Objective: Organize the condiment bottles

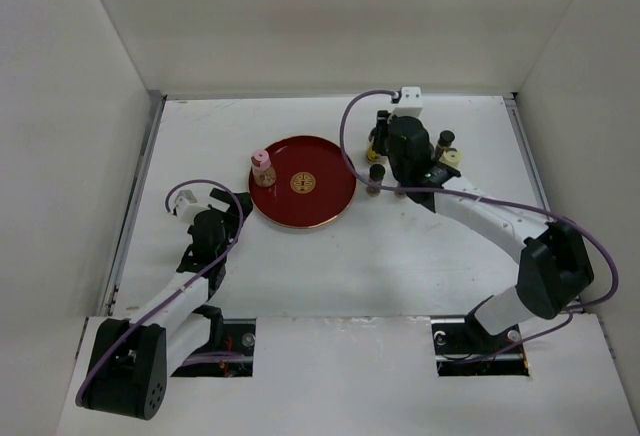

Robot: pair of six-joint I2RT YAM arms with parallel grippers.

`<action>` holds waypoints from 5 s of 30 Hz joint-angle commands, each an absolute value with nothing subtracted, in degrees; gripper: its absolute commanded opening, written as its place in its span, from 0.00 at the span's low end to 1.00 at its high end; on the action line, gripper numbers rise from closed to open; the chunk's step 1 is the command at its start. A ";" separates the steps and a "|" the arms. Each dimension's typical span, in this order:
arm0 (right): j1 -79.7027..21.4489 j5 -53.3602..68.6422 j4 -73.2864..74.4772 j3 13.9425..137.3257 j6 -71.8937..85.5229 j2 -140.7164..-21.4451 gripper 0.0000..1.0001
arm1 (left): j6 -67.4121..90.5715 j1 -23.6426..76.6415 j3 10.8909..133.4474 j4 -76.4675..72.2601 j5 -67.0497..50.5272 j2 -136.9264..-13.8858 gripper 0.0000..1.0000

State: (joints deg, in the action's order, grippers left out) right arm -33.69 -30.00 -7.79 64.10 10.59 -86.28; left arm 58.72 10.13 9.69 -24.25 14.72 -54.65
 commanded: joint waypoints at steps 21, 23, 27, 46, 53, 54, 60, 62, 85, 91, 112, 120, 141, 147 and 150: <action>-46.80 -22.59 -20.13 101.50 11.87 -119.69 0.34 | 58.98 10.24 9.67 -26.98 15.47 -54.49 1.00; -47.06 -22.24 -19.78 103.88 11.60 -122.42 0.34 | 59.06 10.24 9.67 -26.98 15.47 -54.93 1.00; -47.85 -22.76 -20.39 105.64 11.60 -126.03 0.34 | 59.06 10.32 9.76 -27.07 15.29 -54.85 1.00; -49.53 -21.80 -24.95 95.73 11.69 -115.69 0.78 | 59.06 10.24 9.58 -27.69 14.68 -55.46 1.00; -42.95 -21.35 -25.93 78.16 12.57 -98.64 0.50 | 59.06 10.15 9.58 -27.77 14.68 -55.28 1.00; -40.76 -21.79 -24.80 74.92 12.66 -96.09 0.39 | 59.06 10.32 9.58 -27.77 14.68 -55.11 1.00; -30.99 -23.47 -16.98 65.66 14.59 -90.35 0.43 | 59.06 10.41 9.58 -27.77 15.03 -55.46 1.00; -28.53 -22.77 -14.43 64.95 14.76 -91.14 0.58 | 59.06 10.50 9.76 -27.77 14.68 -55.63 1.00; -24.57 -18.81 -14.15 75.67 12.48 -109.42 0.80 | 58.98 10.59 9.76 -28.04 14.85 -55.72 1.00; -24.04 -18.63 -12.05 78.22 12.39 -110.83 0.79 | 59.06 10.59 9.93 -28.04 14.68 -56.25 1.00; -32.11 -18.72 -16.70 79.62 13.27 -97.82 0.53 | 59.06 10.68 9.84 -28.83 15.03 -56.43 1.00; -38.97 -17.76 -17.32 87.35 14.41 -107.57 0.53 | 57.83 10.50 8.35 -30.67 14.07 -49.16 1.00; -39.59 -17.84 -16.88 98.17 17.93 -123.48 0.54 | 58.45 9.71 6.50 -31.03 16.26 -48.52 1.00; -40.38 -17.93 -17.05 98.88 18.89 -124.98 0.69 | 58.54 9.89 6.77 -31.20 15.91 -50.10 1.00; -40.38 -16.88 -16.87 98.70 20.04 -123.58 0.79 | 58.54 9.89 6.85 -31.38 16.17 -50.80 1.00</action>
